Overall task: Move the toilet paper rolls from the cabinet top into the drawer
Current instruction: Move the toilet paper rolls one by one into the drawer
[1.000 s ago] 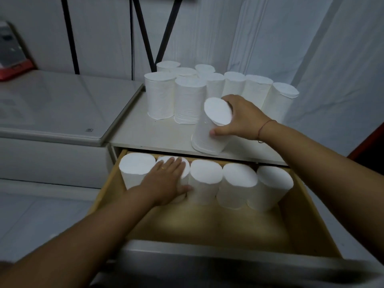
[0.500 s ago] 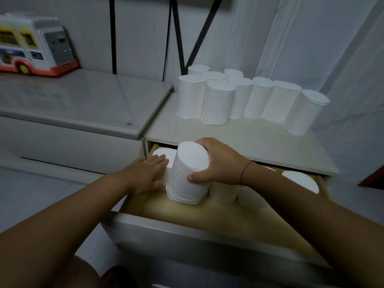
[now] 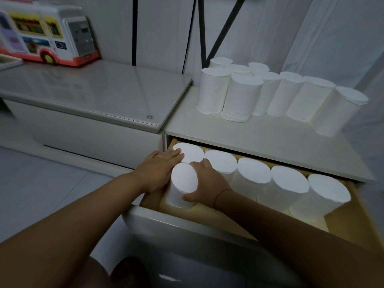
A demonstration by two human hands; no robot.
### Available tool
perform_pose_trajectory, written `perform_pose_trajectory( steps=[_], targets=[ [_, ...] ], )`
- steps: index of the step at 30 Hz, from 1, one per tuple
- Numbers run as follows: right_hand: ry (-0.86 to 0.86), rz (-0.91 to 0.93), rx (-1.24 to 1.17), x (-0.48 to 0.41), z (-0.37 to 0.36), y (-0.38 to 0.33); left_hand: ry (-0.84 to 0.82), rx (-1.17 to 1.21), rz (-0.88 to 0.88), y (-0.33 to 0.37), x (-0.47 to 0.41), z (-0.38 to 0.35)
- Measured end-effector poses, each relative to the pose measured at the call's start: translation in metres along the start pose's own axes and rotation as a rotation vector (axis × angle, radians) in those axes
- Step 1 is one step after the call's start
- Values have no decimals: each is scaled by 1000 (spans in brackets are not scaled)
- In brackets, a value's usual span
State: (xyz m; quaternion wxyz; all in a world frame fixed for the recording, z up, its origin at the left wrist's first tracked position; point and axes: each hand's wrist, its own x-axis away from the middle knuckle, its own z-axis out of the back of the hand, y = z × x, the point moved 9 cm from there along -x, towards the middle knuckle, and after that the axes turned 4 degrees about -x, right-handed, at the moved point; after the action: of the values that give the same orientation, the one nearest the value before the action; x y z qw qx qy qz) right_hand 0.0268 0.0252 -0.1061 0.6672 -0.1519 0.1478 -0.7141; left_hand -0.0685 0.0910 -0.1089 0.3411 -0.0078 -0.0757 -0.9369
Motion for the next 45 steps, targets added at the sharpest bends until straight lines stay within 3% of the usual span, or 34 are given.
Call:
perform_pose_trajectory(
  steps=[4, 8, 11, 15, 21, 25, 29, 31, 33, 35, 37, 40, 45],
  targets=[
    [50, 30, 30, -3, -4, -2, 19, 48, 0, -4, 1, 7],
    [72, 23, -117, -1, -5, 6, 69, 146, 30, -4, 1, 15],
    [108, -46, -272, 1, -8, 21, 26, 72, 11, 3, 2, 7],
    [18, -176, -328, 0, -33, 36, 0, -18, -20, 12, 3, -1],
    [16, -170, -390, -3, -37, 35, -7, -51, -68, 28, -2, -4],
    [-96, -78, -369, -2, -24, 21, -10, -38, -87, 38, -5, -8],
    [-313, -32, -189, -1, 8, 7, 16, -66, -87, 41, -10, -11],
    [-209, -112, -304, -11, 48, 14, 27, -89, -88, 42, -14, -11],
    [107, -143, -438, -27, 104, 30, 35, -94, -91, 43, -18, -11],
    [385, -127, -351, -41, 153, 49, 41, -85, -92, 43, -21, -12],
    [533, -117, -196, -56, 185, 66, 51, -89, -87, 44, -24, -13],
    [594, -156, 5, -81, 206, 91, 70, -100, -77, 44, -28, -13],
    [521, -207, 228, -115, 209, 115, 83, -109, -65, 44, -29, -13]
  ],
)
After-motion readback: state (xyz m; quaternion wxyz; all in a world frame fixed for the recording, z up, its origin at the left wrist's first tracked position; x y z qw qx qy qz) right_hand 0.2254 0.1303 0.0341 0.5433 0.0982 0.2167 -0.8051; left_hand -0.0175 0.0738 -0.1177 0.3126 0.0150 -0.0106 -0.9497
